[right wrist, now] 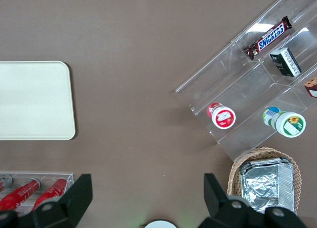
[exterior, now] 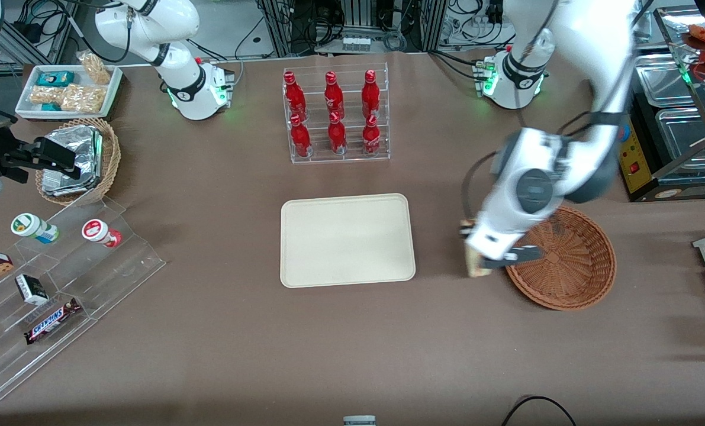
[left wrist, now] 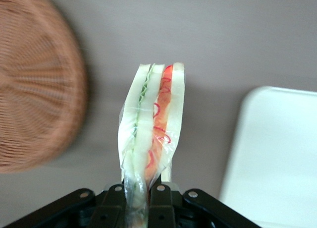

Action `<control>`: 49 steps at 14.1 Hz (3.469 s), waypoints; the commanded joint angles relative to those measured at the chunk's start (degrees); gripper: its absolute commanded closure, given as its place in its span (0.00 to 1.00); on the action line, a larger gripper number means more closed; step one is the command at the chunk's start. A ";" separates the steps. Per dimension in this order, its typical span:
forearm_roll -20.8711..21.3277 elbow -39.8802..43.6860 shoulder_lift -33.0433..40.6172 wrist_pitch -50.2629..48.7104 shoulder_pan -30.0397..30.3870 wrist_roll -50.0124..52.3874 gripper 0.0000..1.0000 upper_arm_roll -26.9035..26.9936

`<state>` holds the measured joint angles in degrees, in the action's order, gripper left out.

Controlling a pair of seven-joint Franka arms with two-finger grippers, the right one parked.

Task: Place sandwich from basket to tray

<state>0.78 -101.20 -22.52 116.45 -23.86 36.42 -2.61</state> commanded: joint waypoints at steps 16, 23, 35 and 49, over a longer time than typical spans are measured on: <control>1.07 21.04 -21.60 7.82 -25.53 26.42 0.92 1.20; 3.79 21.04 -18.19 6.34 -25.45 26.16 0.00 1.38; 2.74 9.46 0.62 -10.10 -10.34 13.09 0.00 1.47; -2.36 -0.32 21.63 -22.49 14.36 -28.92 0.00 1.12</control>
<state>-0.48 -99.99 -4.67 95.72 -12.68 12.61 -0.55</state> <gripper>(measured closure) 0.000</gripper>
